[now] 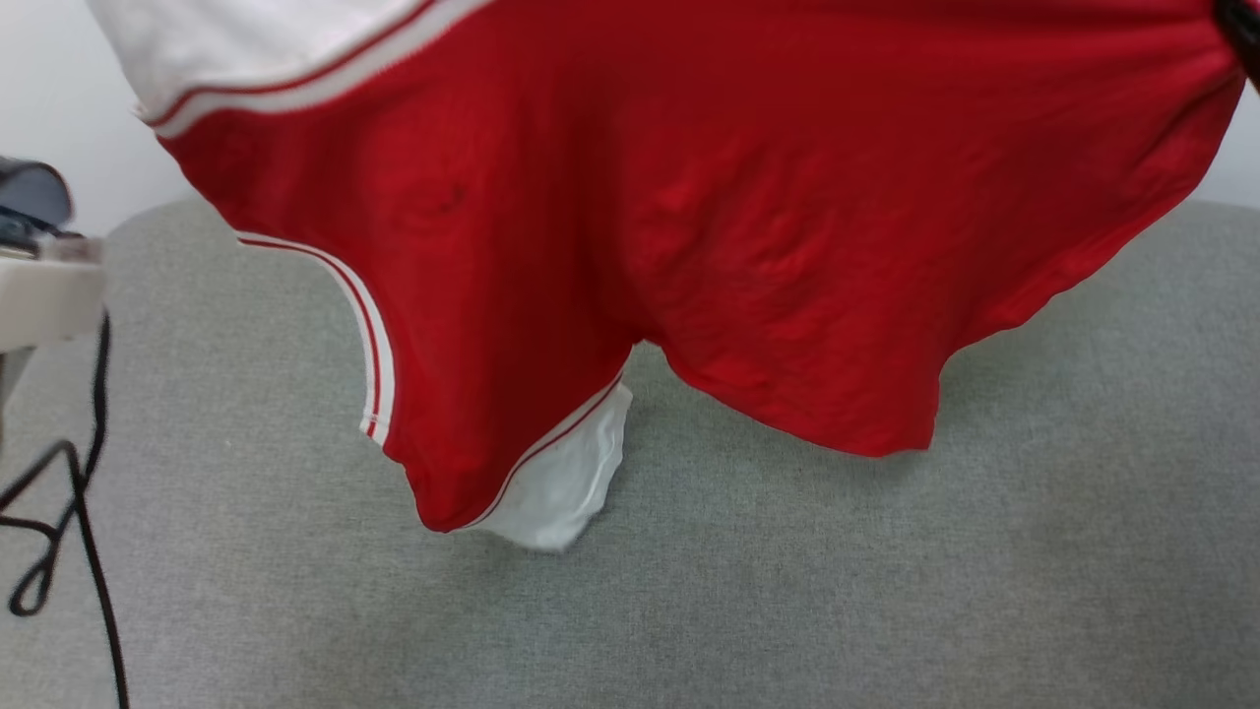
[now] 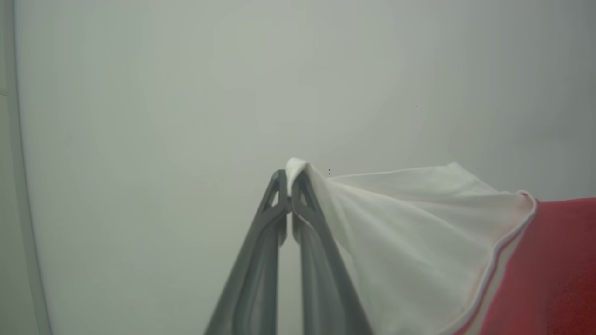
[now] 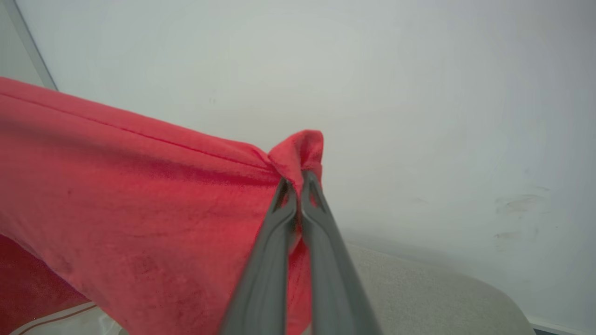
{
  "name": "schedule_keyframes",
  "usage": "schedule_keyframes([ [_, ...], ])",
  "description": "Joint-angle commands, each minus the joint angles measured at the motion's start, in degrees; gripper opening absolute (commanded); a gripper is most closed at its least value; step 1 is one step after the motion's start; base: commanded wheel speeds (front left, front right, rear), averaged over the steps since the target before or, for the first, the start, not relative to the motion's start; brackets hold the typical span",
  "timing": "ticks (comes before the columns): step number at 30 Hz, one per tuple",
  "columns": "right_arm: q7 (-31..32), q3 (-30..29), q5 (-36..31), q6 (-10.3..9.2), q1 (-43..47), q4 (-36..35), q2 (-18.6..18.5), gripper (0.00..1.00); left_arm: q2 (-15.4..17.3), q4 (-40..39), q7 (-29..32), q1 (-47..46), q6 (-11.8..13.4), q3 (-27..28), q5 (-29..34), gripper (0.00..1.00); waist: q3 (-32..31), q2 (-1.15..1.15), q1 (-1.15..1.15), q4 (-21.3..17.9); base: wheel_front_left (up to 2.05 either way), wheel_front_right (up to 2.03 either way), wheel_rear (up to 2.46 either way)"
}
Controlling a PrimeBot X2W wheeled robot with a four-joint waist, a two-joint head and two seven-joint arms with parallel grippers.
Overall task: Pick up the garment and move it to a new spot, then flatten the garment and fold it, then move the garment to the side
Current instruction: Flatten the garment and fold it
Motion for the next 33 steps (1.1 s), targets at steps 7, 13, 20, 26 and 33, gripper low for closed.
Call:
schedule_keyframes([
  [7,-0.5,-3.5,-1.3,-0.12,-2.3,-3.0,1.0,0.0,3.2,0.4,0.3,-6.3,-1.5,1.6,1.0,0.0,5.3,0.0,0.0,-0.6,0.0,0.0,0.0],
  [13,-2.0,-5.8,-3.1,-0.12,-7.8,-3.8,1.5,0.0,5.9,3.6,1.3,-14.3,-4.9,0.6,0.8,0.0,12.2,0.0,0.0,-0.3,0.0,0.0,0.0],
  [20,-5.7,-6.2,-7.8,-0.12,-17.7,-0.2,1.2,0.0,4.1,12.1,1.0,-29.3,-9.6,-2.0,-1.6,0.0,21.3,0.0,0.0,0.6,0.0,0.0,0.0],
  [26,-10.7,-7.2,-13.1,-0.12,-30.7,7.5,2.7,0.0,2.1,22.3,0.1,-45.8,-12.9,-5.9,1.4,0.0,28.9,0.0,0.0,1.1,0.0,0.0,0.0],
  [33,-20.3,-7.1,-20.4,-0.15,-46.8,20.9,3.8,0.0,-1.9,39.9,-7.3,-65.7,-14.5,-10.2,8.5,0.0,35.2,0.0,0.0,1.6,0.0,0.0,0.0],
])
